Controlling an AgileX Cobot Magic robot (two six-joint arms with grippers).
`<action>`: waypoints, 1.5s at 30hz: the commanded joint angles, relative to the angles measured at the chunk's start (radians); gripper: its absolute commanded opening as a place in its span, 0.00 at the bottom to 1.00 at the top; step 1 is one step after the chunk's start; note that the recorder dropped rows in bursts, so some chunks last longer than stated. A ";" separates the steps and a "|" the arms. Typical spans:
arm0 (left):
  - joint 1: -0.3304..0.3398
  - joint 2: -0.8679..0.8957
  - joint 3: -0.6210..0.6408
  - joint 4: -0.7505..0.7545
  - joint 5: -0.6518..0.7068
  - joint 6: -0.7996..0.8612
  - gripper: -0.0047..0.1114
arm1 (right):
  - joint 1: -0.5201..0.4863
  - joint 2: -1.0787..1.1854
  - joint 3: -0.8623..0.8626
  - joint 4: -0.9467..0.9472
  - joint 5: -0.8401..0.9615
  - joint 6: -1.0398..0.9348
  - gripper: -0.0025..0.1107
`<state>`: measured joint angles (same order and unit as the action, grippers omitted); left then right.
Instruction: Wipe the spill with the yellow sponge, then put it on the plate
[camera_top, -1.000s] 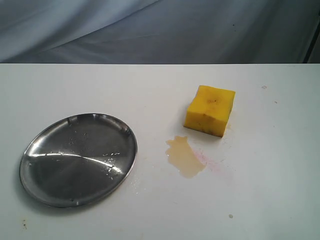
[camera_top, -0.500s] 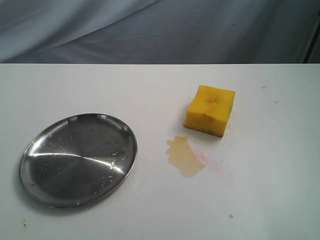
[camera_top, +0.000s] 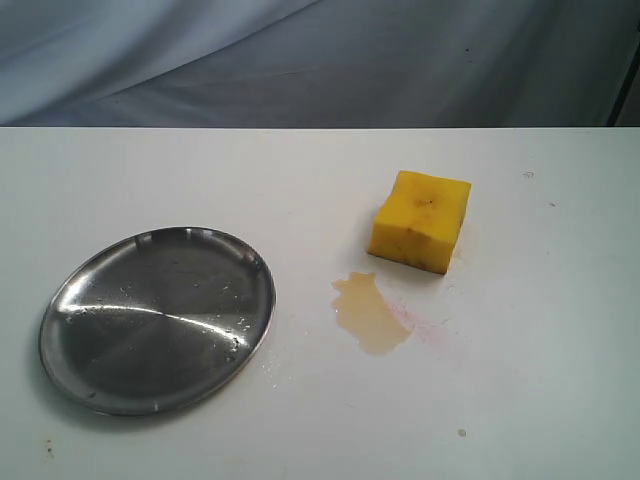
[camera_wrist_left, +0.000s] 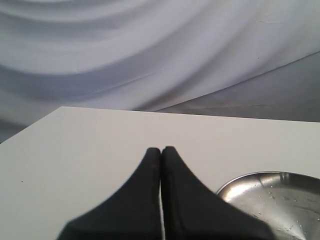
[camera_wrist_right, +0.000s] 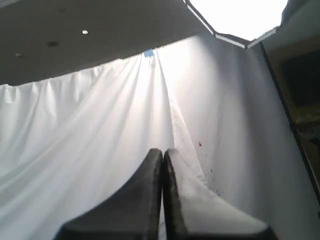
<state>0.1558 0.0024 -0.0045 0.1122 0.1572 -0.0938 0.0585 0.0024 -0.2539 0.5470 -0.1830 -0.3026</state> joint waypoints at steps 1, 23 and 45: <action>0.003 -0.002 0.005 0.002 -0.003 -0.002 0.04 | 0.004 -0.002 -0.086 -0.150 0.026 -0.011 0.02; 0.003 -0.002 0.005 0.002 -0.003 -0.002 0.04 | 0.164 0.821 -0.626 -0.275 0.603 0.000 0.02; 0.003 -0.002 0.005 0.002 -0.003 -0.002 0.04 | 0.162 1.826 -0.942 -0.219 0.533 0.295 0.62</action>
<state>0.1558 0.0024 -0.0045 0.1122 0.1572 -0.0938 0.2192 1.7879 -1.1762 0.2988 0.4060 -0.0169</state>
